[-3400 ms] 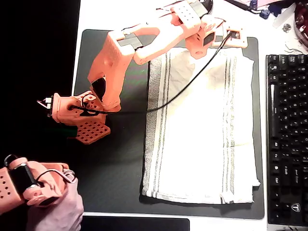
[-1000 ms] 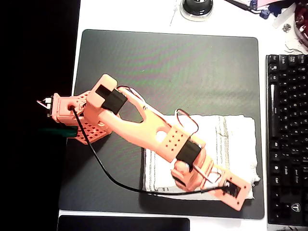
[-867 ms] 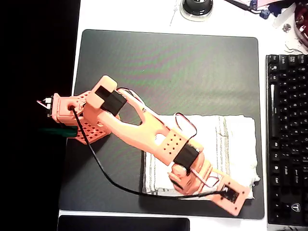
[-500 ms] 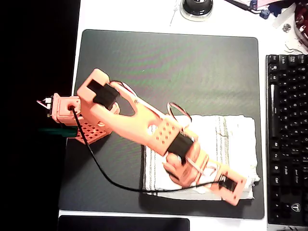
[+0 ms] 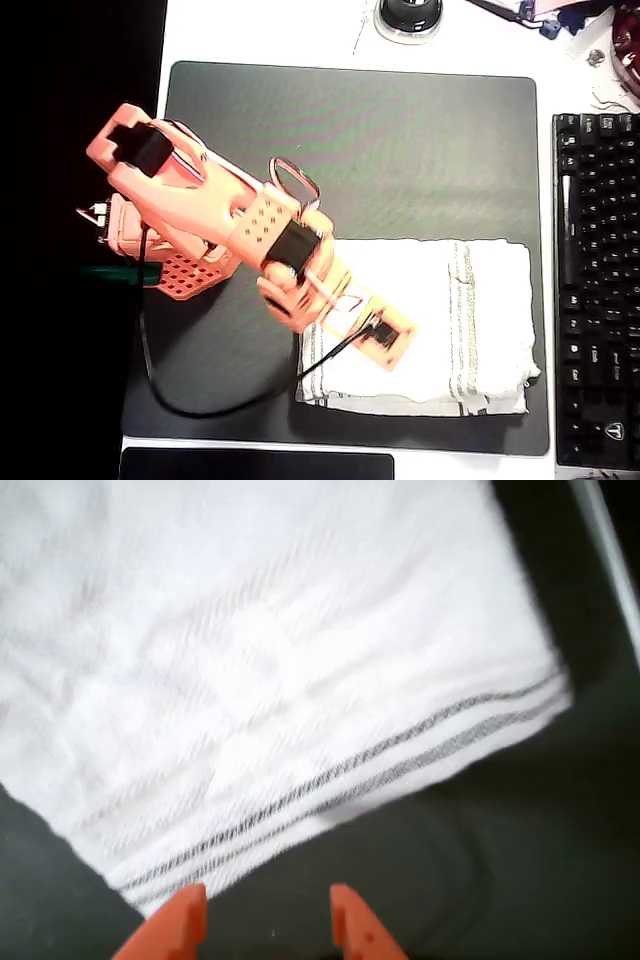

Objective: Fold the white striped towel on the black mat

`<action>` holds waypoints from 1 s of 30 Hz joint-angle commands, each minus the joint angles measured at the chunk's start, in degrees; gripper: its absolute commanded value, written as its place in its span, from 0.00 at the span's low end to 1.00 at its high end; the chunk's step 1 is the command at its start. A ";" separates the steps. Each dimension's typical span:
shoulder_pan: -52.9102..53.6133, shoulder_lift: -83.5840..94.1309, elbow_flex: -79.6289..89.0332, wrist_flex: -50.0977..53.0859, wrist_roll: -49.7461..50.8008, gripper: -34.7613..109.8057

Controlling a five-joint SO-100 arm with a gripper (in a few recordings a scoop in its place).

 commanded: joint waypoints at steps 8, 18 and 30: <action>5.54 -4.92 6.68 -10.72 4.57 0.35; 9.14 -7.65 13.18 -16.61 3.60 0.34; 7.38 -13.10 18.63 -30.85 3.25 0.24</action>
